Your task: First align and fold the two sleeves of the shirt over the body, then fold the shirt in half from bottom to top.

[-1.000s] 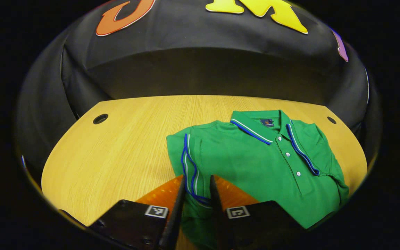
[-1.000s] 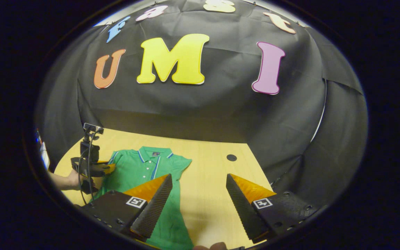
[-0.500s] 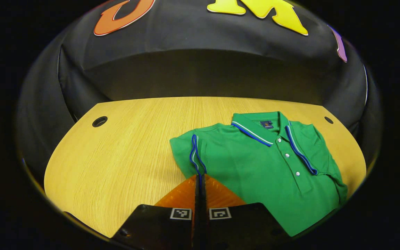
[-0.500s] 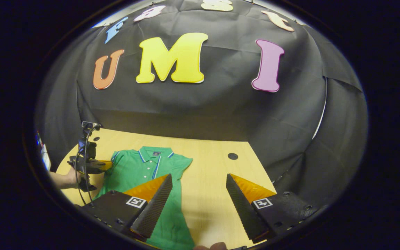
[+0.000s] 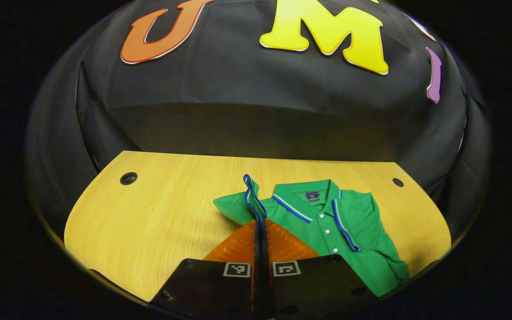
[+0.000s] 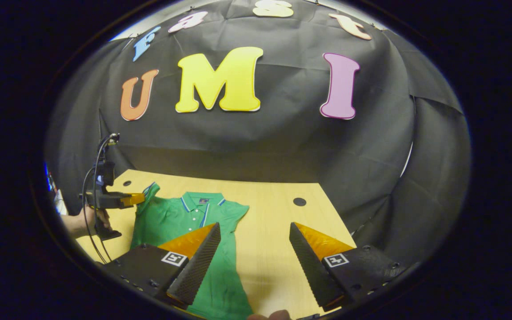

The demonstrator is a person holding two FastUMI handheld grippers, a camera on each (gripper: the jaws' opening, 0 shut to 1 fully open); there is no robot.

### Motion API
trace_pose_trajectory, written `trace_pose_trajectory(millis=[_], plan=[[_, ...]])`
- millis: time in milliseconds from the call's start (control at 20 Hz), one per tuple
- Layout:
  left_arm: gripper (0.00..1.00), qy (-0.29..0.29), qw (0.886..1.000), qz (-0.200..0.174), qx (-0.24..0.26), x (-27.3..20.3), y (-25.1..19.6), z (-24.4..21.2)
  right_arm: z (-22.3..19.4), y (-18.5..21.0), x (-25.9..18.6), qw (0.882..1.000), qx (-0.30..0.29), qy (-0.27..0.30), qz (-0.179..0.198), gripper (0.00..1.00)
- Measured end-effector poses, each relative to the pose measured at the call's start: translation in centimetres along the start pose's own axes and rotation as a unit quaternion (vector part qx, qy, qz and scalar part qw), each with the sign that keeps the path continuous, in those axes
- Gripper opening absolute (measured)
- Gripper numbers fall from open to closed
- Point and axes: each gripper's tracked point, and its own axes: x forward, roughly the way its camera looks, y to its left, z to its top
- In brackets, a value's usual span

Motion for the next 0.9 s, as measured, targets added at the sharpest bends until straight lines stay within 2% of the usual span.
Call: trace_pose_trajectory(millis=[350, 550, 600, 800, 900], plan=[[0.07, 0.040, 0.998, -0.047, 0.018, 3.2, -9.2, -2.5, -1.3, -4.3, -2.2, 0.999, 0.024, -0.006, -0.042, 0.95], [0.11, 0.047, 0.997, -0.049, 0.029, 4.4, -10.9, -3.9, -1.8, -5.8, -2.7, 0.998, 0.033, -0.003, -0.058, 0.95], [0.22, 0.040, 0.997, -0.049, 0.033, 4.6, -11.1, -3.8, -1.8, -5.9, -2.8, 0.998, 0.034, -0.004, -0.059, 0.95], [1.00, 0.019, 0.998, -0.038, 0.038, 2.9, -10.4, -2.9, -1.6, -4.9, -2.5, 0.998, 0.036, -0.012, -0.050, 0.95], [1.00, 0.006, 0.999, -0.029, 0.038, 1.3, -9.6, -2.1, -1.3, -4.0, -2.4, 0.999, 0.031, -0.017, -0.039, 0.95]])
